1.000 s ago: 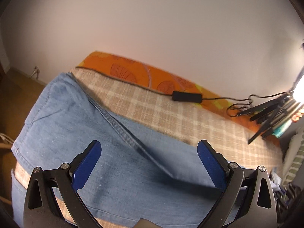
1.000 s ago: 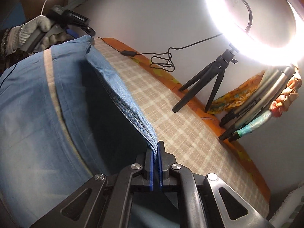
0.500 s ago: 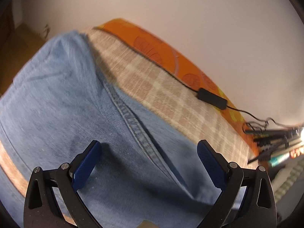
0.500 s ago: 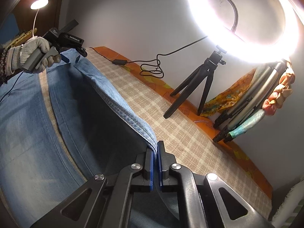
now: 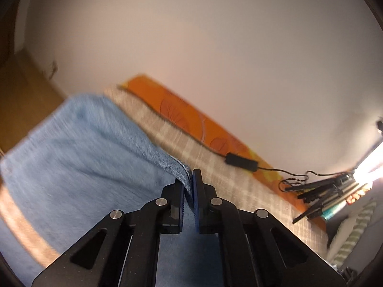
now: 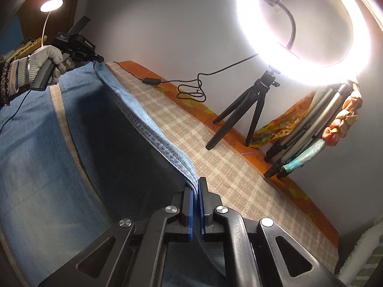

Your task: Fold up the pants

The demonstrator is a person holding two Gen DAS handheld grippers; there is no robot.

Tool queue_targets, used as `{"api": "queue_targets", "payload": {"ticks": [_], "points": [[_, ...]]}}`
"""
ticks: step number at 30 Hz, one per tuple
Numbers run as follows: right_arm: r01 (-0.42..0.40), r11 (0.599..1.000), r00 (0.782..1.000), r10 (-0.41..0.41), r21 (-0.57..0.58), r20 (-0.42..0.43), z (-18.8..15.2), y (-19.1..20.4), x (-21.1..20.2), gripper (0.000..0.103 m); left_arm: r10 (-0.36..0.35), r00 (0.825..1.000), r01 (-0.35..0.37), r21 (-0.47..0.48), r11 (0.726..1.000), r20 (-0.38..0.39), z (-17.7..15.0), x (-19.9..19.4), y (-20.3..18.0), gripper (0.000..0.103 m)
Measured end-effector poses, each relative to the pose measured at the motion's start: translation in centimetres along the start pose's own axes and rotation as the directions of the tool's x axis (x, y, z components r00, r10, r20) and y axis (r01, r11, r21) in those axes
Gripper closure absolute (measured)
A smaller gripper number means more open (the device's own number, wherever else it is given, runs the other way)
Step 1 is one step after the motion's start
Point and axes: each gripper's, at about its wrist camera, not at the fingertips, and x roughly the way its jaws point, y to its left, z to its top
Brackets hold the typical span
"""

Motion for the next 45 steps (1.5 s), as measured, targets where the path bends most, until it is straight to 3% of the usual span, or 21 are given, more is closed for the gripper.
{"api": "queue_targets", "payload": {"ticks": [3,12,21,27,30,33,37,40,45], "points": [[0.006,1.0,1.0,-0.006,0.004,0.017,0.1,0.5,-2.0,0.102,-0.043,0.998,0.042,0.032,0.999,0.038,0.2,-3.6,-0.3,0.098],[0.015,1.0,0.998,-0.014,-0.014,0.064,-0.4,3.6,-10.1,0.102,-0.089,0.989,0.075,0.126,0.989,0.114,-2.6,-13.1,-0.1,0.098],[-0.044,0.999,0.999,0.044,-0.001,0.03,-4.6,8.4,-16.2,0.102,-0.102,0.982,0.072,0.19,0.979,0.156,-10.4,-21.2,2.5,0.098],[-0.11,0.994,0.991,0.112,0.025,-0.075,-9.6,12.5,-15.8,0.102,-0.066,0.994,0.055,0.123,0.991,0.087,-16.7,-21.7,7.3,0.098],[-0.128,0.992,0.984,0.129,0.021,-0.123,-11.4,14.3,-14.5,0.102,-0.068,0.997,0.066,0.04,0.997,0.036,-18.8,-20.7,10.1,0.098],[-0.124,0.992,0.98,0.121,-0.007,-0.155,-12.3,15.3,-13.3,0.102,-0.064,0.998,0.064,0.02,0.998,0.019,-20.0,-20.2,11.4,0.096],[-0.127,0.992,0.976,0.126,0.004,-0.176,-12.8,15.6,-12.8,0.102,-0.042,0.998,0.043,-0.007,0.999,0.05,-20.7,-20.9,11.9,0.09],[-0.123,0.992,0.975,0.121,-0.002,-0.188,-13.0,15.7,-12.7,0.102,-0.007,0.997,0.008,-0.007,1.0,0.074,-20.6,-22.2,12.6,0.076],[-0.125,0.992,0.972,0.123,0.003,-0.2,-13.0,15.7,-12.6,0.102,0.062,0.982,-0.066,0.016,0.998,0.178,-18.5,-24.2,12.6,0.072]]}}
